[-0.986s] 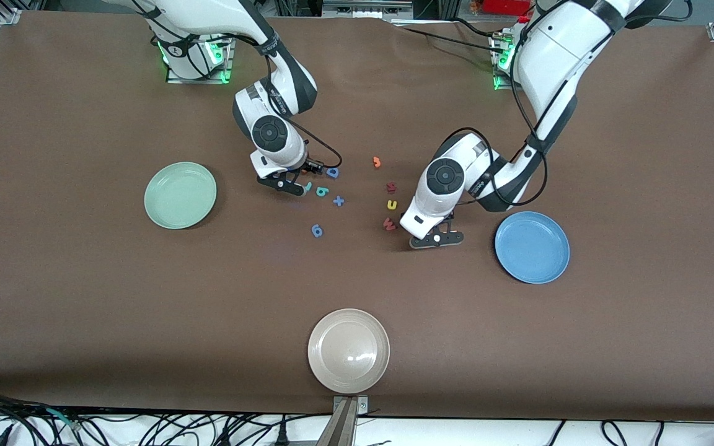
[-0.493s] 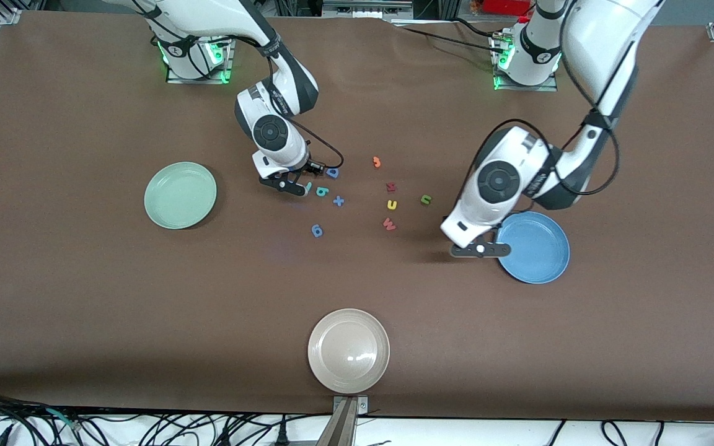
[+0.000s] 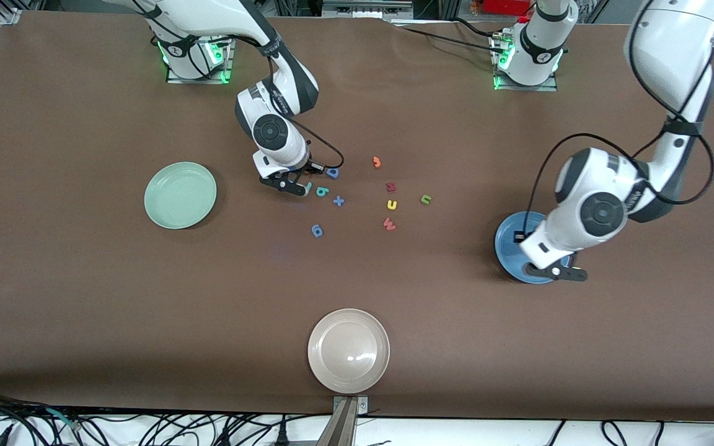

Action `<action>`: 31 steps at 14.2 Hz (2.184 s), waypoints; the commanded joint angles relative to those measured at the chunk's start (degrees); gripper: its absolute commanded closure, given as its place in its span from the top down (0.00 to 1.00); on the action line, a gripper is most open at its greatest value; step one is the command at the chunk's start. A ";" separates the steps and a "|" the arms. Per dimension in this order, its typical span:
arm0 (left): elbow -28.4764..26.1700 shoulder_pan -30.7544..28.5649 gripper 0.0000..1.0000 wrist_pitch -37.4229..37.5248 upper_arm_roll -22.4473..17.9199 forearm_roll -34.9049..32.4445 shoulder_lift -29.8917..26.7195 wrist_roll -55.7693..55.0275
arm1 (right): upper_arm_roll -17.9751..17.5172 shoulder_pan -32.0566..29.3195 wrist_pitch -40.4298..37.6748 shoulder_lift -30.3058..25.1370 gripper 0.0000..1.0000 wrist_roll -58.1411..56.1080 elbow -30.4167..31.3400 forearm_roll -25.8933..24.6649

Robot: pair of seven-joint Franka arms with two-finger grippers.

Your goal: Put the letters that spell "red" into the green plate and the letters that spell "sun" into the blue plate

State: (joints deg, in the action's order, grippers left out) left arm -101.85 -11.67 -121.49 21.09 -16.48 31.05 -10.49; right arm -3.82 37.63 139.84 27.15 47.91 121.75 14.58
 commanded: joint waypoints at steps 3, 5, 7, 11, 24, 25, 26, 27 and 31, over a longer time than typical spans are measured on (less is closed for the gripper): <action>-0.37 -3.00 0.04 -4.27 0.53 -4.96 4.45 1.70 | 0.29 -0.27 -6.30 -4.02 0.02 -0.27 -0.89 0.80; -0.63 -3.27 0.10 -4.89 0.62 -4.96 5.24 1.70 | 3.71 -0.45 -14.56 -8.14 0.02 -1.93 -2.21 0.72; -0.54 -3.27 0.73 -4.89 0.62 -4.79 5.69 1.52 | 7.75 -0.45 -21.60 -11.49 0.02 -5.45 -3.79 0.72; -0.54 -3.10 1.00 -3.15 1.84 -4.17 3.76 1.00 | 17.15 -0.45 -31.38 -16.07 0.02 -15.63 -5.38 0.72; -1.07 10.34 1.00 -0.83 16.70 0.40 3.13 -38.46 | 37.39 -2.29 -25.51 -4.05 0.02 -51.50 -4.42 -0.34; -0.98 11.22 1.00 -3.29 16.70 0.40 4.79 -38.73 | 37.30 -2.91 -24.45 -3.16 0.02 -52.82 -3.89 -0.34; -1.07 12.36 1.00 -6.71 16.61 0.40 5.68 -40.04 | 37.30 -3.35 -23.14 -2.46 0.02 -54.57 -2.93 -0.25; -0.98 13.24 1.00 -8.74 16.35 0.31 6.56 -41.70 | 37.30 -4.22 -21.47 -1.84 0.02 -56.42 -1.96 -0.16; -0.98 17.38 0.98 -10.87 14.15 -7.75 9.98 -43.12 | 37.21 -5.46 -19.61 0.27 0.02 -58.99 -0.81 0.45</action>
State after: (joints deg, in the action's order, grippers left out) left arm -103.50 3.55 -131.44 36.49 -20.05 39.11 -51.59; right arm 33.41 32.21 119.50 27.26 -9.62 120.42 14.43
